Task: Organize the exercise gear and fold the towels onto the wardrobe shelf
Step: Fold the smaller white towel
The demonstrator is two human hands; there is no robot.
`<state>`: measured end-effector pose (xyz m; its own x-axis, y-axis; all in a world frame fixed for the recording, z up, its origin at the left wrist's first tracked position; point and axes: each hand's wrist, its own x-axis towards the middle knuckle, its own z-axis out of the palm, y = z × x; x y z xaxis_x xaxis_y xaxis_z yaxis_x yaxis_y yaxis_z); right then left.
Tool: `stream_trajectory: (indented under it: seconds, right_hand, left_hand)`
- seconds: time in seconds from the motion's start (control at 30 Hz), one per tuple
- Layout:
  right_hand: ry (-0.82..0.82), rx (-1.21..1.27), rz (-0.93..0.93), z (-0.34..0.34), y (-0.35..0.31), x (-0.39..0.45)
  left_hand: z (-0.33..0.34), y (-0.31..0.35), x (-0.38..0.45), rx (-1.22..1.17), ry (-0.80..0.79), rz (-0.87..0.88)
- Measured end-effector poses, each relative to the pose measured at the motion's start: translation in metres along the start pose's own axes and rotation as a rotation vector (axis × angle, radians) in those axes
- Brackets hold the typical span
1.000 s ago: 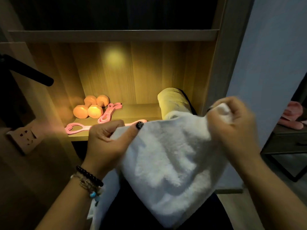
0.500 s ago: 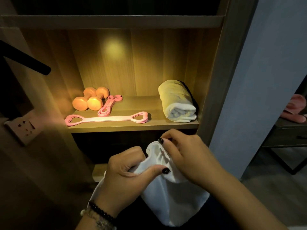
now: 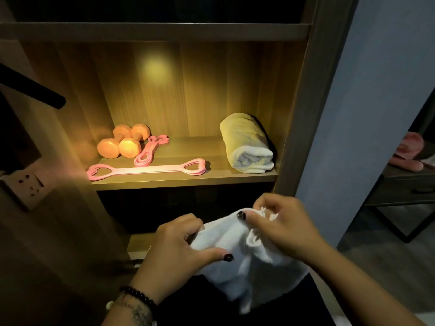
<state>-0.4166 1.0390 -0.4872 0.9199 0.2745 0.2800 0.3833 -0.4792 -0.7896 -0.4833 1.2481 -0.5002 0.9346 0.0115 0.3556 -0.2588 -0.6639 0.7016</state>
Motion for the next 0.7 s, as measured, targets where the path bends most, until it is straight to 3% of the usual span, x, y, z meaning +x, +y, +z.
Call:
stream_trajectory:
  seconds: [0.1, 0.2, 0.43, 0.63, 0.7]
  right_hand:
    - [0.293, -0.144, -0.075, -0.016, 0.001, 0.016]
    - [0.423, -0.166, -0.120, -0.032, 0.001, 0.042]
    - [0.402, -0.308, -0.182, -0.055, -0.023, 0.119]
    - [0.429, -0.395, -0.231, -0.067, -0.060, 0.162]
    - [0.454, -0.412, -0.221, -0.075, -0.063, 0.169]
  left_hand:
    - [0.009, 0.003, 0.020, 0.207, -0.144, -0.041]
    - [0.016, -0.009, 0.042, 0.268, -0.181, -0.053]
    - [-0.008, -0.033, 0.082, 0.260, -0.079, -0.118]
    - [-0.026, -0.049, 0.089, 0.074, -0.009, -0.173]
    - [-0.040, -0.047, 0.095, 0.078, 0.114, -0.226]
